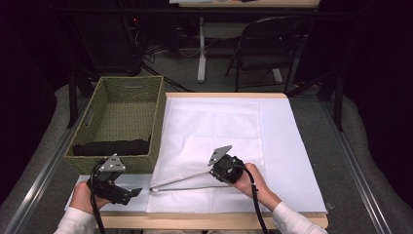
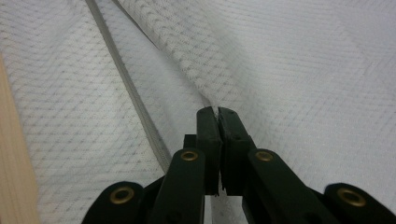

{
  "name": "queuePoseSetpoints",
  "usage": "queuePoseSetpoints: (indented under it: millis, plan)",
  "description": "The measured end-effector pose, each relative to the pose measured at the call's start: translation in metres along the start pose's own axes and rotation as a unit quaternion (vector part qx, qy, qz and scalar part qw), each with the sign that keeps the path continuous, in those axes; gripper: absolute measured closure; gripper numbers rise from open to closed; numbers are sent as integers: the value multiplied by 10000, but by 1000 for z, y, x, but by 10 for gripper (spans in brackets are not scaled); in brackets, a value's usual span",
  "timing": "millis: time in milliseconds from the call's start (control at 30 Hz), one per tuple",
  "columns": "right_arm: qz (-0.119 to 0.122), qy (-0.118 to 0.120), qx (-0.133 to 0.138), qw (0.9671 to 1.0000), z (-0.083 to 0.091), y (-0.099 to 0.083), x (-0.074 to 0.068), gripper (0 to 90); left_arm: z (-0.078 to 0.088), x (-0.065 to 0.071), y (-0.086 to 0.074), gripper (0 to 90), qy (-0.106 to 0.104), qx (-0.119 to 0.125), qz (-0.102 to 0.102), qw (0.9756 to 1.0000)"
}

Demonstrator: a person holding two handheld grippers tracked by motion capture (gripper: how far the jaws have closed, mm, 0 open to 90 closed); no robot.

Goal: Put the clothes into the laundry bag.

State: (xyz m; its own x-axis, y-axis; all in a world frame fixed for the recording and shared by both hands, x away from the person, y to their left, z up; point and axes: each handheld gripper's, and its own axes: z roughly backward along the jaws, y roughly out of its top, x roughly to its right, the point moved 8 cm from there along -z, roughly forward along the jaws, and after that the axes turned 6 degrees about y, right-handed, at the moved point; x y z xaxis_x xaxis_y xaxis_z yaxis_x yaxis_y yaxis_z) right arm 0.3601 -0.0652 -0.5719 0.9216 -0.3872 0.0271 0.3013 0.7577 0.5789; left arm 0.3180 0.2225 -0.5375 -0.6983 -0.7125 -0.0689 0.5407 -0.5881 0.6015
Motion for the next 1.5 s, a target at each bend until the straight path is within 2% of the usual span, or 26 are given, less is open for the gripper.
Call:
queuePoseSetpoints:
  millis: [67, 100, 133, 233, 300, 367, 400, 567, 700, 733, 867, 900, 1133, 1167, 1200, 1233, 1267, 1367, 1433, 1467, 1500]
  plan:
    - [1, -16, 5, 10000, 0, 0, 1, 886, 2, -2, 3, 33, -40, 10, 23, 10000]
    - [1, -26, 2, 10000, 0, 0, 1, 886, 7, -7, 9, 33, 3, 7, -82, 10000]
    - [1, -26, 2, 10000, 0, 0, 1, 886, 7, -7, 9, 30, 3, 7, -82, 10000]
    - [5, -43, 8, 10000, -1, 1, 1, 886, 11, -16, 19, 27, 59, -8, -288, 9996]
    - [-9, -39, 0, 10000, -1, 1, 1, 886, 12, -18, 21, 35, 67, 14, -312, 9995]
    - [-14, -36, -13, 10000, -1, 0, 1, 887, 14, -23, 27, 48, 180, 117, -437, 9988]
    - [2, -37, -16, 10000, -1, 0, 1, 886, 16, -26, 31, 49, 149, 122, -501, 9986]
    - [-30, -42, -32, 10000, -1, 0, 1, 887, 19, -35, 41, 29, 221, 10, -667, 9975]
    - [13, -68, 0, 10000, 0, 0, 3, 887, 20, -41, 45, 3, 263, -134, -736, 9969]
    - [-6, -88, 31, 10000, 1, 1, 3, 887, 21, -45, 48, 2, 203, -175, -729, 9970]
    - [-80, -94, 46, 9999, 3, 0, 3, 887, 24, -52, 53, 2, 241, -235, -782, 9964]
    - [-39, -89, 48, 9999, 2, 0, 4, 887, 25, -57, 56, 2, 270, -311, -844, 9956]
    - [-50, -109, 60, 9999, 2, 0, 4, 887, 30, -72, 69, 3, 287, -310, -874, 9953]
    - [-34, -116, 61, 9999, 2, 0, 4, 886, 29, -75, 72, 3, 263, -351, -917, 9948]
    - [-56, -128, 51, 9999, 2, 0, 4, 886, 27, -79, 73, 4, 390, -488, -995, 9931]
    - [-56, -128, 51, 9999, 2, 0, 4, 886, 27, -79, 73, 5, 390, -488, -995, 9931]
    - [-54, -148, 43, 9999, 3, 0, 4, 887, 23, -83, 74, 5, 435, -685, -1049, 9912]
    - [-53, -122, 25, 9999, 2, 0, 3, 887, 17, -91, 75, 6, 514, -932, -1163, 9875]
    - [-44, -115, 19, 9999, 2, 0, 3, 887, 14, -93, 75, 12, 520, -955, -1181, 9870]
    - [-62, -104, 15, 9999, 2, -1, 3, 887, 10, -97, 75, 14, 470, -1019, -1200, 9864]
    - [-60, -105, 11, 9999, 2, -1, 4, 886, 9, -98, 76, 12, 390, -1009, -1206, 9868]
